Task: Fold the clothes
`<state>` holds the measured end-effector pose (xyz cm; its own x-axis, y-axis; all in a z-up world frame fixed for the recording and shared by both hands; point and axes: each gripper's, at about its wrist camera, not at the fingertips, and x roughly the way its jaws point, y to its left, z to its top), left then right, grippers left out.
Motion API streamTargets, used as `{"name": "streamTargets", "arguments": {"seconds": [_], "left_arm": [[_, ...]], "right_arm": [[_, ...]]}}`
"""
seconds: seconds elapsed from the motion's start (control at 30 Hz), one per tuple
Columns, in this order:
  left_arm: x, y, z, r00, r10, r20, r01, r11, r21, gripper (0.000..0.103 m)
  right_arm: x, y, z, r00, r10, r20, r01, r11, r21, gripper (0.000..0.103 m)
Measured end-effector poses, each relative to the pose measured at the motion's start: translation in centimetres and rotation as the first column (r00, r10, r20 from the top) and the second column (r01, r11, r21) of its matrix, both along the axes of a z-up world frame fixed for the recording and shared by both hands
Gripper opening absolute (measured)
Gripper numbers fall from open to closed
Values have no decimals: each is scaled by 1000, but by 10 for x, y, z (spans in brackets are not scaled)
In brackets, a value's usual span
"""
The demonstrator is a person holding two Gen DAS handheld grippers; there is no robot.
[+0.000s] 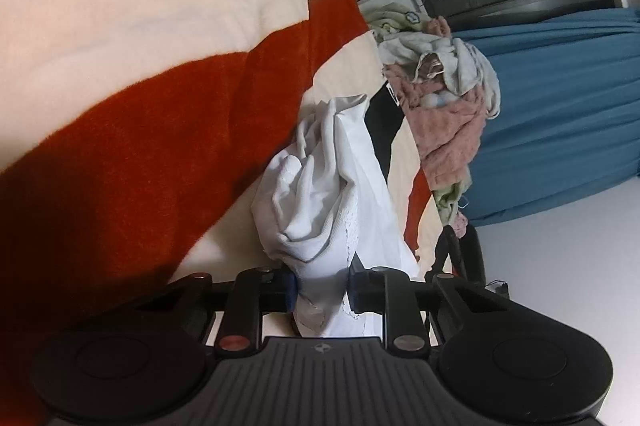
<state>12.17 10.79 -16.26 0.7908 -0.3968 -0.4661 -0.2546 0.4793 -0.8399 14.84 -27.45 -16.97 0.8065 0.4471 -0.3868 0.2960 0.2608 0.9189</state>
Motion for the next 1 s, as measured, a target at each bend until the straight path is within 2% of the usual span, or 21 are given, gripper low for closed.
{"name": "streamTargets", "arguments": {"seconds": [0.07,0.13,0.23,0.4,0.63,0.7,0.87,1.0], "left_arm": [[-2,1,1,1000,-6,10,6,1000,13,24],[-4,1,2,1000,-15,16,14,1000,26,23],[-8,-2,6,999,-29,24,27,998,65,23],[-24,-7,22,996,-58,65,53,996,77,22],[-43,-12,62,986,-132,100,131,991,18,21],[-45,-16,75,981,-165,104,168,986,-17,21],[-20,-34,107,970,-239,50,243,966,-84,21],[20,-65,136,953,-303,-1,303,951,-63,22]], "right_arm": [[-1,-1,0,1000,-11,-5,11,999,-32,53],[-4,-2,2,1000,-10,-21,8,996,-86,29],[-9,-3,6,1000,-8,0,8,994,-109,18],[-25,-5,27,998,4,59,6,985,-175,15],[-65,-19,65,990,-68,123,84,988,-130,14],[-78,-26,81,985,-117,131,128,988,-83,14],[-86,-46,125,971,-191,142,199,979,-43,15],[-70,-73,144,965,-234,121,238,971,-23,15]]}}
